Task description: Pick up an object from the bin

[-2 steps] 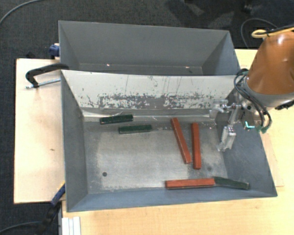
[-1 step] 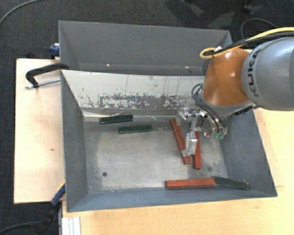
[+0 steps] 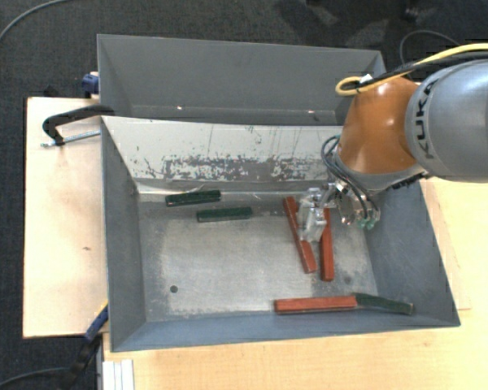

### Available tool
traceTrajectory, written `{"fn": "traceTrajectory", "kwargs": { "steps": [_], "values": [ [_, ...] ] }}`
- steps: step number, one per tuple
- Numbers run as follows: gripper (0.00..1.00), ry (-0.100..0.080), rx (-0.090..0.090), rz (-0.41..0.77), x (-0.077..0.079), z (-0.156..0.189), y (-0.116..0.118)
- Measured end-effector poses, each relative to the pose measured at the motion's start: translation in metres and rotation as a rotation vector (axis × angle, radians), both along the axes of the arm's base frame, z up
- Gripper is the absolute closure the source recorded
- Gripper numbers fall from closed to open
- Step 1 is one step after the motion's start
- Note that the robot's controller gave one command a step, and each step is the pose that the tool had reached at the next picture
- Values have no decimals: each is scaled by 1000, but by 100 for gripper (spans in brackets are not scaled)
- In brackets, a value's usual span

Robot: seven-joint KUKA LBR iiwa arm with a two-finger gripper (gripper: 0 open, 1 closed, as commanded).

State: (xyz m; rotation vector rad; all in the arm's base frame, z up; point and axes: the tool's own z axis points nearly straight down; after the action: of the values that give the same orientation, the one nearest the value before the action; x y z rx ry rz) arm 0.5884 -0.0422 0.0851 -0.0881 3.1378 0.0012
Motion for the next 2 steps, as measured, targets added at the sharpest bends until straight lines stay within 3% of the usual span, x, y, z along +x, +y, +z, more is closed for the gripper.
{"fn": "traceTrajectory", "kwargs": {
  "steps": [1, 2],
  "values": [
    [0, 1, 0, 0, 0, 0, 0],
    [0, 1, -1, 801, -38, 22, 12]
  ]
}}
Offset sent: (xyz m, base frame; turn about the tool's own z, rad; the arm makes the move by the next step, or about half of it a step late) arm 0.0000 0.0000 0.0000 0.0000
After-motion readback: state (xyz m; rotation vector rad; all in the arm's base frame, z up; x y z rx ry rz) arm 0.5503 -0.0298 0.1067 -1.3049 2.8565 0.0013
